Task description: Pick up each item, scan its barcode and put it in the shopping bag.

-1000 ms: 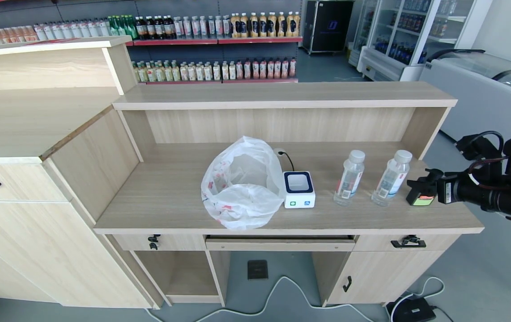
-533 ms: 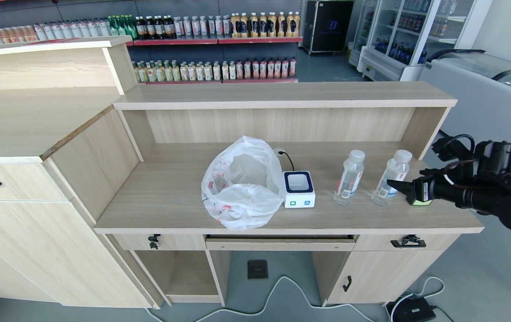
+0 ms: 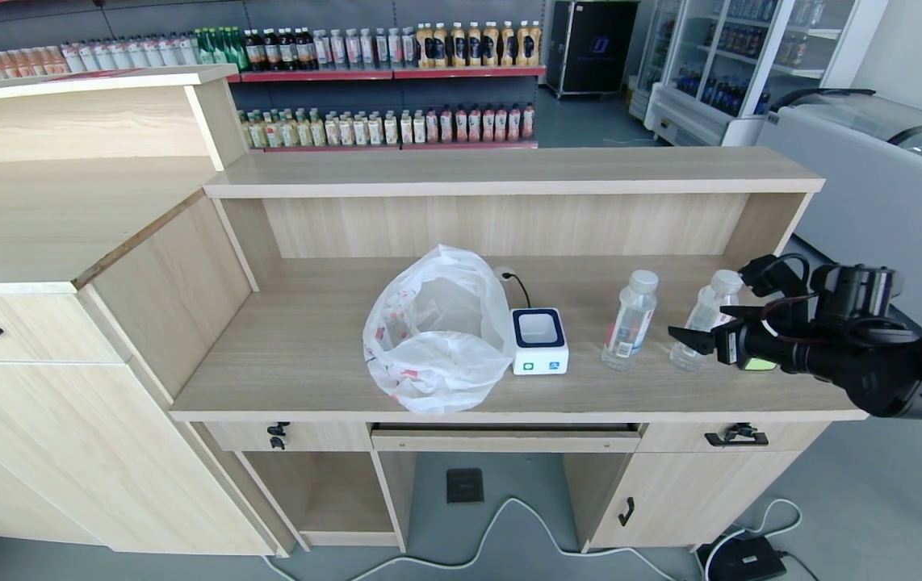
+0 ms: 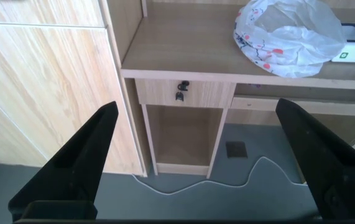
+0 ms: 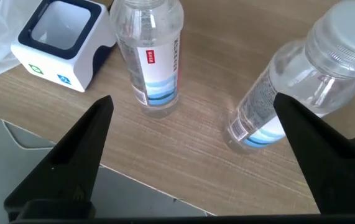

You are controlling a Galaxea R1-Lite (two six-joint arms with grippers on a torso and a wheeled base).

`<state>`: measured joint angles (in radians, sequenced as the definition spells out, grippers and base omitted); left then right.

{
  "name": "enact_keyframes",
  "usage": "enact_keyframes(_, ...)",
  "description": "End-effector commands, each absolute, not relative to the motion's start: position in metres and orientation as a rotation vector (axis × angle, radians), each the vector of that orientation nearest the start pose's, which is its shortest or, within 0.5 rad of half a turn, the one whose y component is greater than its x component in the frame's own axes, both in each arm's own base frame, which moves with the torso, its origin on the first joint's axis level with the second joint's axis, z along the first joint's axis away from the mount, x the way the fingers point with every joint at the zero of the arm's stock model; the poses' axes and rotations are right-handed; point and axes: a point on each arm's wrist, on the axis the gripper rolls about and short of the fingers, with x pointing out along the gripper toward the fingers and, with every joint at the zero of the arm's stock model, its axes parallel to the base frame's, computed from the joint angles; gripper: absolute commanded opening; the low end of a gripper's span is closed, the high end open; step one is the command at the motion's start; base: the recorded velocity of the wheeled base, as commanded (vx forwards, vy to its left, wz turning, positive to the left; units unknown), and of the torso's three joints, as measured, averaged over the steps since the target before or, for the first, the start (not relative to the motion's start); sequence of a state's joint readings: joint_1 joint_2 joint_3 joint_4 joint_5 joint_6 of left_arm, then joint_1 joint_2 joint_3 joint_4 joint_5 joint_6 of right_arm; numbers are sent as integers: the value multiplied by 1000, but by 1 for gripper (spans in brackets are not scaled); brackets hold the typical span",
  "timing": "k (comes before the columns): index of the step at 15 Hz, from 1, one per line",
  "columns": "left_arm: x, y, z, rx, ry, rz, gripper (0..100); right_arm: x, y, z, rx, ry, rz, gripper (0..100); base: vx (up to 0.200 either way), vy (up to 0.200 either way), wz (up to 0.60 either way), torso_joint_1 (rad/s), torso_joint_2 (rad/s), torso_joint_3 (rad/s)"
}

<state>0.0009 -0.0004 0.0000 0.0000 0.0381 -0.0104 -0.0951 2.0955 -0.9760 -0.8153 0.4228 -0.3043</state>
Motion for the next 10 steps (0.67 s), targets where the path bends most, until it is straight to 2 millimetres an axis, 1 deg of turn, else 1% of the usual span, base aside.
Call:
enact_keyframes(1,-23,1,75,-11,0,40,100,400,-21,94,-223,244,392,100,0,0,0,0,0,0)
enact_keyframes(5,-23,1,75,-11,0,40,100,410,-12,85,-223,229,433,100,0,0,0,0,0,0)
enact_keyframes(10,-23,1,75,-11,0,40,100,427,-8,84,-228,192,448,100,0,0,0,0,0,0)
